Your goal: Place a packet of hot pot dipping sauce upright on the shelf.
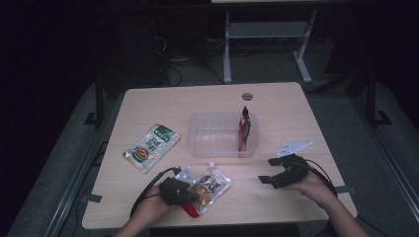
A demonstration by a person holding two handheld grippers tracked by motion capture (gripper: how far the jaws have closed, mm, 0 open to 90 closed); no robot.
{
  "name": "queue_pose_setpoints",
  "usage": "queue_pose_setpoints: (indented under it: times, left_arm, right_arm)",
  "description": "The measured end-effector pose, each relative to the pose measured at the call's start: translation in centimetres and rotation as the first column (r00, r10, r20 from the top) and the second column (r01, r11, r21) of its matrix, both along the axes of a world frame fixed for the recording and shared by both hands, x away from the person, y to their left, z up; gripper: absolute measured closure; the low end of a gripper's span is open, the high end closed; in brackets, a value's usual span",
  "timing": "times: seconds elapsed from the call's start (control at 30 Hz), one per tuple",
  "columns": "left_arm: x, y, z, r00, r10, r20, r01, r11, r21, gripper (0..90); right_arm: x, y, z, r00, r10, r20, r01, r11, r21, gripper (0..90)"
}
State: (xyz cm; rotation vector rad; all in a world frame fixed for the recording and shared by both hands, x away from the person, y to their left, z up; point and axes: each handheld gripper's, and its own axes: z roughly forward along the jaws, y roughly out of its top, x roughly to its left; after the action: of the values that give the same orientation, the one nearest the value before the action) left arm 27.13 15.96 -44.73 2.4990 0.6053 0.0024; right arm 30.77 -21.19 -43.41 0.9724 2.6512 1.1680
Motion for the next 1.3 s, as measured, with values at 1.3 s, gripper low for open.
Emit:
queue_pose_setpoints:
  times: [1.3]
  left_arm:
    - [0.7, 2.0, 0.4, 0.9991, 0.021, -0.036, -0.021, 0.9997, 0.013, 89.9]
  right_arm:
    - [0.4, 10.2, -1.7, 0.9714, 0.190, -0.143, -0.183, 0.9814, 0.058, 22.7]
